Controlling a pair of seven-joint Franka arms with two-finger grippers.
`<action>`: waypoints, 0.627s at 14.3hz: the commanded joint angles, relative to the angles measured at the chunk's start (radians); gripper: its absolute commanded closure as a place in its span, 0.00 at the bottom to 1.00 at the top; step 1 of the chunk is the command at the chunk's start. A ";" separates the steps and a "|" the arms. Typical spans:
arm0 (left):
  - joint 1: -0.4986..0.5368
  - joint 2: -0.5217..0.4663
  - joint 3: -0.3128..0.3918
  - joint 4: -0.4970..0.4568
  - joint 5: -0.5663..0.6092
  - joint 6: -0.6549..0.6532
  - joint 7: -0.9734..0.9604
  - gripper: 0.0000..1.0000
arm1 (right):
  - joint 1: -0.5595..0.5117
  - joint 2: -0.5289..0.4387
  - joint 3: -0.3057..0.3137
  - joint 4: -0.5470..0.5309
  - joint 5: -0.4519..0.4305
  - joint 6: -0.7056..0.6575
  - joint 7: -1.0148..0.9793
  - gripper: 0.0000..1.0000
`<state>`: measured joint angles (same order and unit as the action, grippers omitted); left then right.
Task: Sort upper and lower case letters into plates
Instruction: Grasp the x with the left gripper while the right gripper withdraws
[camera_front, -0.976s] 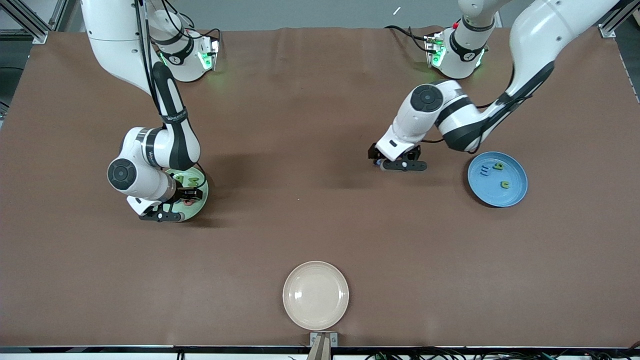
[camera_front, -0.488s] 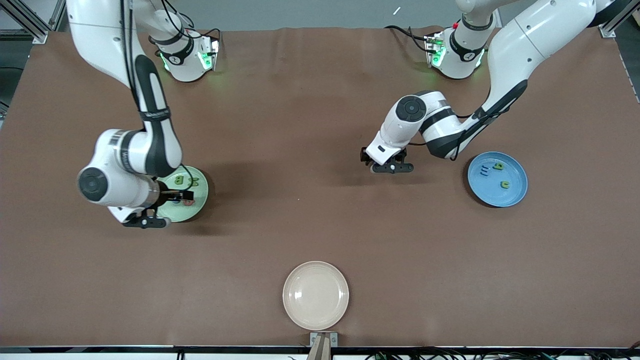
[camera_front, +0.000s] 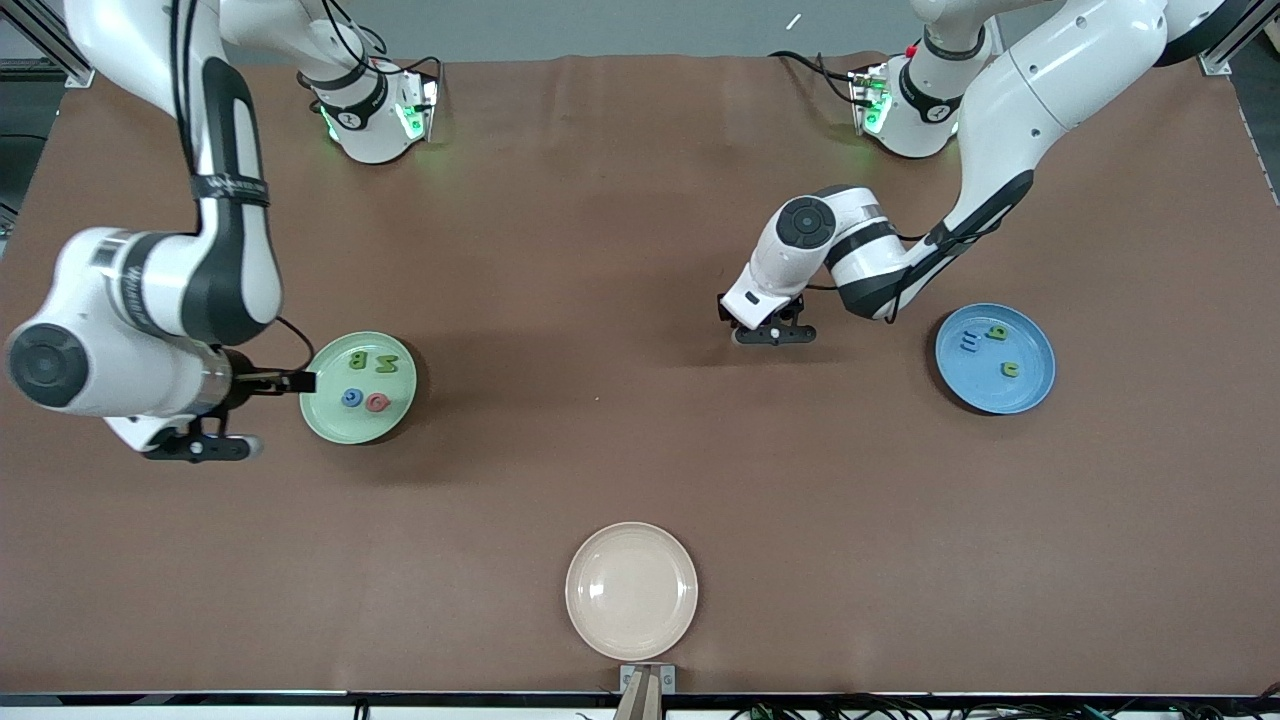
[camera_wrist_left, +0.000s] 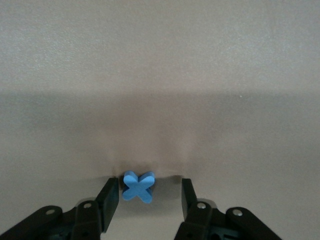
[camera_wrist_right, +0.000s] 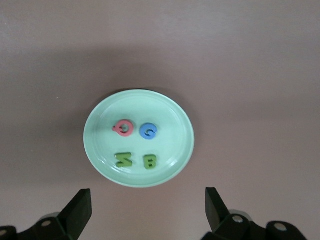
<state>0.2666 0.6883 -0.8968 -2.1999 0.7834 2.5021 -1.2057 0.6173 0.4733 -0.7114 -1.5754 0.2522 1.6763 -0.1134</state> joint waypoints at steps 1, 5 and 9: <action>-0.023 -0.003 0.019 0.011 -0.009 -0.005 -0.015 0.51 | -0.008 -0.004 -0.020 0.061 -0.013 -0.059 -0.012 0.00; -0.043 -0.003 0.038 0.012 -0.009 -0.005 -0.017 0.69 | -0.008 -0.045 -0.034 0.060 -0.011 -0.064 -0.009 0.00; -0.044 -0.013 0.044 0.022 -0.007 -0.005 -0.015 0.88 | -0.007 -0.125 -0.052 0.054 -0.014 -0.090 -0.012 0.00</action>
<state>0.2429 0.6781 -0.8773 -2.1906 0.7808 2.4894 -1.2076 0.6154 0.4221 -0.7667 -1.5009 0.2517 1.6117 -0.1157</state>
